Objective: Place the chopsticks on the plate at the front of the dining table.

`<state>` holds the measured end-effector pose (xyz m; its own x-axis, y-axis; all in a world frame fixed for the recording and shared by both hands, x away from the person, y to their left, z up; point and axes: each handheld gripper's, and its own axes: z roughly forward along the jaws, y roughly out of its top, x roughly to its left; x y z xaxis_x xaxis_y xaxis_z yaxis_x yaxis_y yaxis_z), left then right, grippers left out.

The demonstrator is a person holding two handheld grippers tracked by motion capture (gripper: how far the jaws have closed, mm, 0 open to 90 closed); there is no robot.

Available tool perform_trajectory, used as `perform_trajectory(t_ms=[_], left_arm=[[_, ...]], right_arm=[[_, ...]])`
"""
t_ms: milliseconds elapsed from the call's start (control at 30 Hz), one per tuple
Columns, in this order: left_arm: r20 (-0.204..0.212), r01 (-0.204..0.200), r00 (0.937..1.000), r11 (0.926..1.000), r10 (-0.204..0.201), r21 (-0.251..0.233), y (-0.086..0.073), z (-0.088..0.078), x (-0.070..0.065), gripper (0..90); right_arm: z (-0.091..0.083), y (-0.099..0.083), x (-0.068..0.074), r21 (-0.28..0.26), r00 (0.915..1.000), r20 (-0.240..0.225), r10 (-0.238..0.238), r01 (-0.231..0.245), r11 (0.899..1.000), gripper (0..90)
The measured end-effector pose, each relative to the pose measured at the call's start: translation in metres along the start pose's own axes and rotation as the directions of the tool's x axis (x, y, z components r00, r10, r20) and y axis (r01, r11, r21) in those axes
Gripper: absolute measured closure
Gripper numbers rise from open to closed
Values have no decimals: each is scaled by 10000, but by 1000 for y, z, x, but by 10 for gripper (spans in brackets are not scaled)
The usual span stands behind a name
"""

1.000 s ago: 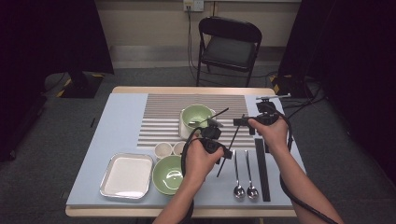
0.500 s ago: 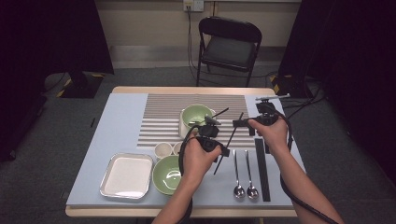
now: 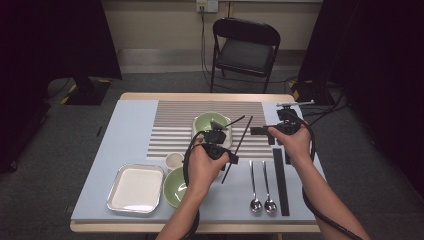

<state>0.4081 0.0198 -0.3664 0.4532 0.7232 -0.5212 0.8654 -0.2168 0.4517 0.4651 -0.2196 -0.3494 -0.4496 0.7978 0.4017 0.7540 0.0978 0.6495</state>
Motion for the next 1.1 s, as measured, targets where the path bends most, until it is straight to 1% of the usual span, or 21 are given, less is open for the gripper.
perform_trajectory(t_ms=[67,200,267,433,500,533,633,733,767,800,833,867,900,967,1067,1100], left_arm=[[6,67,10000,10000,-67,-35,0,0,1,862],[0,-32,10000,10000,32,-60,0,-2,2,862],[76,32,10000,9999,-31,-149,0,-3,1,862],[292,-69,9995,9998,75,-197,0,-7,-1,861],[330,-128,9994,9998,133,-165,0,-7,-4,861],[361,-89,9993,9999,95,-148,0,-7,-4,861],[390,-218,9990,9998,216,33,0,-4,-6,861],[577,-216,9981,9996,206,179,-1,-2,-7,861],[521,-250,9984,9995,240,188,-1,-1,-7,861],[439,-172,9989,9996,162,220,0,0,-8,861],[482,-150,9987,9995,137,270,0,1,-8,861],[537,-164,9985,9992,144,358,0,2,-7,861],[483,-50,9988,9993,32,363,0,4,-8,861],[532,-15,9986,9986,-13,531,0,6,-9,861],[507,-88,9987,9985,61,546,0,8,-7,861],[526,53,9986,9987,-79,508,1,9,-8,861]], right_arm=[[1,0,1,94,10000,16,27,-27,10000,306],[1,-1,0,242,9999,99,-76,73,9997,305],[2,-1,-1,294,9998,178,-70,65,9995,305],[6,-4,-5,428,9995,316,-9,-5,9991,305],[9,-5,-5,516,9995,327,-17,0,9987,304],[10,-5,-4,546,9995,322,35,-52,9985,304],[13,-5,-2,598,9994,334,-13,-7,9982,304],[15,-4,2,643,9994,310,-126,105,9979,306],[16,-3,3,664,9993,318,-197,175,9976,310],[16,-3,3,664,9993,318,-197,175,9976,310],[16,-3,4,685,9995,273,-137,118,9976,312],[17,-3,5,667,9995,263,-200,182,9976,312],[17,-3,6,678,9995,251,-207,189,9975,314],[19,-3,7,674,9996,173,-238,226,9975,314],[19,-3,8,685,9995,132,-299,289,9972,314],[19,-3,8,677,9993,150,-329,318,9972,314]])
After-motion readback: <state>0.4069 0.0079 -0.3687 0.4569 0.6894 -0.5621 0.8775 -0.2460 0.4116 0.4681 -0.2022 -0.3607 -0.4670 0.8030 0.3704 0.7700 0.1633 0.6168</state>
